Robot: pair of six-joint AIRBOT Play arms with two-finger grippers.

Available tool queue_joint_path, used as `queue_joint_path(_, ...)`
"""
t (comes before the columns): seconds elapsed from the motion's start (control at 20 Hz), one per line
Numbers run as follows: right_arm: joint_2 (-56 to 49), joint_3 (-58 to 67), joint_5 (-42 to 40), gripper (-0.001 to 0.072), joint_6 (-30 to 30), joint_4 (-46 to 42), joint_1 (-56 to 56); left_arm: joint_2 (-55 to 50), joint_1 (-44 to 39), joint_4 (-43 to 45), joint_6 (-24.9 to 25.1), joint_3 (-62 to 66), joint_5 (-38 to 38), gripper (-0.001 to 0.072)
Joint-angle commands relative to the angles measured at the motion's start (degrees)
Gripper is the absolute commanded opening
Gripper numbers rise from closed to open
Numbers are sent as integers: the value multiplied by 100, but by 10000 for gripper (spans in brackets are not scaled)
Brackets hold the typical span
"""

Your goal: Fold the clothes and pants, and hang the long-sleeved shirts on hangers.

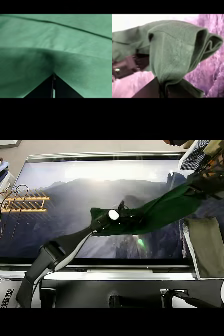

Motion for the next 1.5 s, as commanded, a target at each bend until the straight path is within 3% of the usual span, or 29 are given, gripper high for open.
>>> queue_joint_path(0.0,76,13,-146,34,11,2,4,-129,-188,-459,-7,4,70,16)
queue_joint_path(0.2,-17,7,-256,34,13,94,4,136,363,-369,634,4,-1088,15)
queue_joint_path(0.45,-243,-59,-315,34,111,944,343,1421,1628,1823,675,4,-2435,16)
queue_joint_path(0.75,-750,-61,-898,34,887,549,2090,3206,3084,3571,1191,2,-4953,17)
queue_joint_path(0.85,-1032,-61,-1200,34,1123,446,2653,3679,3421,3941,1231,2,-5453,17)
queue_joint_path(1.15,-1762,-61,-2181,34,1672,398,3654,4527,4153,4221,1233,2,-5685,17)
queue_joint_path(1.45,-2393,-61,-2282,35,1818,428,3936,4538,4170,4218,1231,-37,-5668,17)
